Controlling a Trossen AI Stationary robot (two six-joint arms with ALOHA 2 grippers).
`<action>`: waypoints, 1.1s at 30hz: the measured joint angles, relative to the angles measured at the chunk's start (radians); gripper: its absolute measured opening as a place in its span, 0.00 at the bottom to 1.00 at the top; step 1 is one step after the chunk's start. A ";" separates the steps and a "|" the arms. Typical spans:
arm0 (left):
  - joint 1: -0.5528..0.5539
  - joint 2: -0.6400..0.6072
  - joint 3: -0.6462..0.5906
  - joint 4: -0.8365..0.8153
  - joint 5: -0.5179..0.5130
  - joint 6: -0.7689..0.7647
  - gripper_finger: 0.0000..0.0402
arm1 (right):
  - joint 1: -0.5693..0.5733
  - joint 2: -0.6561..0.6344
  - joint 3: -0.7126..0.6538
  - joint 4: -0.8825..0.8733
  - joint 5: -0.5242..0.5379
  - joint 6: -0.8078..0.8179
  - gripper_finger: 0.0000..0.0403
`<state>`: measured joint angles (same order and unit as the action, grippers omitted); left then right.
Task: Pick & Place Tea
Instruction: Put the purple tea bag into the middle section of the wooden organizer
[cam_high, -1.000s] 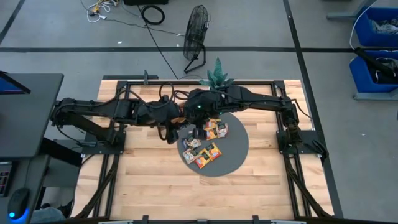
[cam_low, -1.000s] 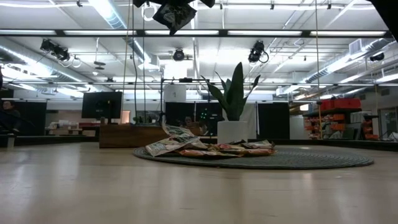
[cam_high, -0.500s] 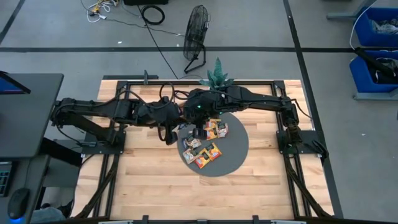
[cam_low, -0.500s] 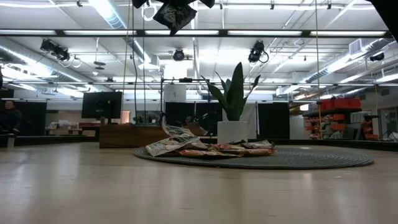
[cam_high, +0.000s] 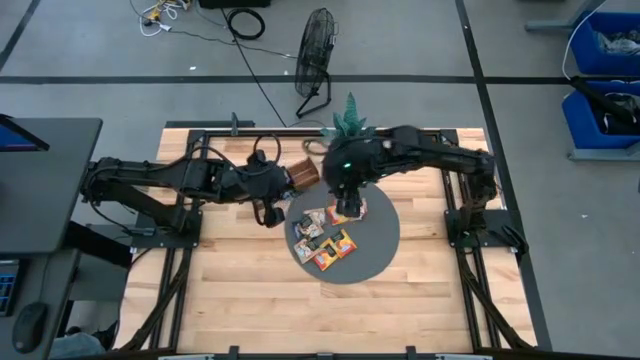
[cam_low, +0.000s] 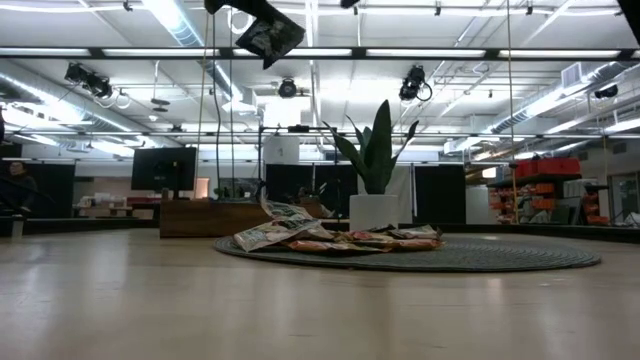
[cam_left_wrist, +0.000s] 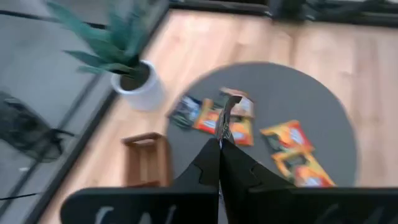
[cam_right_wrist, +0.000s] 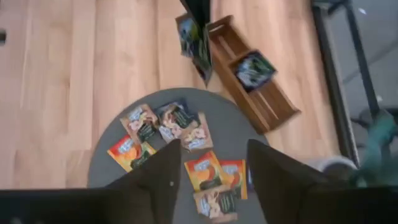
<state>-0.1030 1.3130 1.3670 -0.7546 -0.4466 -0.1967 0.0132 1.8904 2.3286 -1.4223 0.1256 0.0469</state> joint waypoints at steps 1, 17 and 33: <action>0.000 -0.001 0.000 0.004 -0.029 0.000 0.00 | 0.003 -0.018 0.000 -0.017 0.014 0.027 0.52; 0.041 -0.155 -0.495 0.554 -0.202 -0.132 0.00 | 0.154 -0.164 0.001 -0.027 0.312 0.276 0.48; 0.260 -0.251 -1.166 1.480 -0.108 -0.238 0.00 | 0.169 -0.112 -0.253 0.445 0.221 0.311 0.37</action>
<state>0.1567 1.0620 0.2008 0.7253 -0.5550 -0.4342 0.1823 1.7785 2.0756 -0.9775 0.3469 0.3579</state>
